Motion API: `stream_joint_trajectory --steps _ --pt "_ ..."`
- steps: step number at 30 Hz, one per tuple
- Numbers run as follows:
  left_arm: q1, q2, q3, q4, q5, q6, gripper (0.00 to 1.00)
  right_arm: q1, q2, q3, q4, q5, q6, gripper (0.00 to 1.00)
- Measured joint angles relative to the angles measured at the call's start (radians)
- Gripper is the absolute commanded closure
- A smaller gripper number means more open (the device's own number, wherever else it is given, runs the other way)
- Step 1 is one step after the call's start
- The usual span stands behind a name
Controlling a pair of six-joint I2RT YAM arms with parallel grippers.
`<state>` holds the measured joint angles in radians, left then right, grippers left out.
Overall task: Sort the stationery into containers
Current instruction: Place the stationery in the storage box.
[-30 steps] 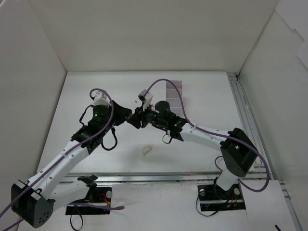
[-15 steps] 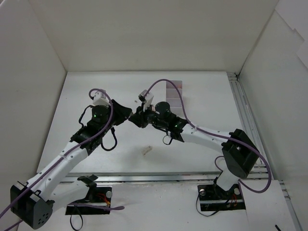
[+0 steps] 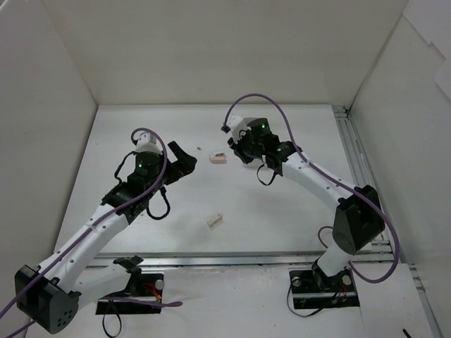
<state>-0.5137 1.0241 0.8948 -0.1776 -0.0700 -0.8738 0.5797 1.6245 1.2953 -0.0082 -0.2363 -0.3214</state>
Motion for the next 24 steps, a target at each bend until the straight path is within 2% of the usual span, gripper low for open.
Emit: stream_joint_trajectory --steps 5,14,24 --pt "0.035 -0.023 0.0 -0.065 -0.039 0.011 0.0 -0.073 0.048 0.004 -0.13 0.089 -0.145 1.0" --pt "0.063 -0.106 -0.021 -0.08 -0.072 0.031 0.0 -0.227 0.214 0.192 -0.316 0.036 -0.316 1.0" --pt "0.076 -0.066 -0.023 -0.085 -0.072 0.062 0.0 -0.223 0.282 0.333 -0.459 0.058 -0.481 1.0"
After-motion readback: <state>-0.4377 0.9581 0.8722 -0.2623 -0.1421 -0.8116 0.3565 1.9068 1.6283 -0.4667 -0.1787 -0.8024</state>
